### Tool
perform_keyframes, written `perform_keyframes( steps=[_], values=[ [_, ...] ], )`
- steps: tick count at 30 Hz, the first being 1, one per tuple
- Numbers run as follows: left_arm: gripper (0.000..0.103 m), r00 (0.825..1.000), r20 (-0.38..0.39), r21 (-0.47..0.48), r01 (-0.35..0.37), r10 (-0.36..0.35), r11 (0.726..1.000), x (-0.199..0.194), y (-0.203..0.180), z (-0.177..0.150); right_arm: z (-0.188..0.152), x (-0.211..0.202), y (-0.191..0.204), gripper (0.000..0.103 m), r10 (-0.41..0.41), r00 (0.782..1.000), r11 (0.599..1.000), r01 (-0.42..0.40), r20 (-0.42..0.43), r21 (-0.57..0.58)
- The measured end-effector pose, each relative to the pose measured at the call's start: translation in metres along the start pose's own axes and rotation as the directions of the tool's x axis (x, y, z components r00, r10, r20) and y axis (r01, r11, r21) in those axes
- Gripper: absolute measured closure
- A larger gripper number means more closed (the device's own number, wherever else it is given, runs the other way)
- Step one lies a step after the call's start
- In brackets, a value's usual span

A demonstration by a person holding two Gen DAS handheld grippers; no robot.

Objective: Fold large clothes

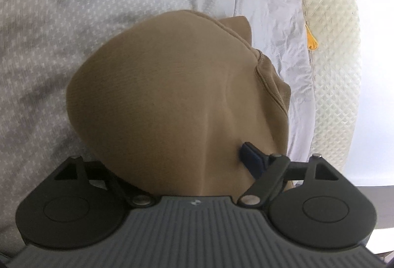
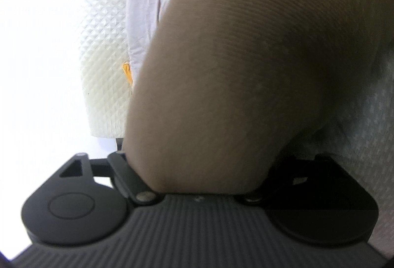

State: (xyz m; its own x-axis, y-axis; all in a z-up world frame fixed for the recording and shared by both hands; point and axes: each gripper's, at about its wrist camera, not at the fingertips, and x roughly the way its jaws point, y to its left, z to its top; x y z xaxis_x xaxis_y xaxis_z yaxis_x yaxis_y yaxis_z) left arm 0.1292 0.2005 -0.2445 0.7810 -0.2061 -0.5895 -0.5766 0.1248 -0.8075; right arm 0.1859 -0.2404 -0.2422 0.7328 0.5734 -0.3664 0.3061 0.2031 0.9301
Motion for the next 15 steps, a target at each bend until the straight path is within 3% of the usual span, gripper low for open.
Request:
perform_keyframes(
  steps=[8, 15],
  values=[
    [0.044, 0.999, 0.044, 0.110, -0.023, 0.019, 0.994, -0.011, -0.006, 0.008, -0.001, 0.011, 0.021, 0.032, 0.025, 0.999, 0.993, -0.023, 0.021, -0.117],
    [0.053, 0.993, 0.113, 0.287, -0.014, -0.019, 0.958, -0.023, -0.037, 0.002, -0.003, 0.003, 0.039, 0.037, 0.104, 0.994, 0.968, -0.096, 0.023, -0.230]
  ],
)
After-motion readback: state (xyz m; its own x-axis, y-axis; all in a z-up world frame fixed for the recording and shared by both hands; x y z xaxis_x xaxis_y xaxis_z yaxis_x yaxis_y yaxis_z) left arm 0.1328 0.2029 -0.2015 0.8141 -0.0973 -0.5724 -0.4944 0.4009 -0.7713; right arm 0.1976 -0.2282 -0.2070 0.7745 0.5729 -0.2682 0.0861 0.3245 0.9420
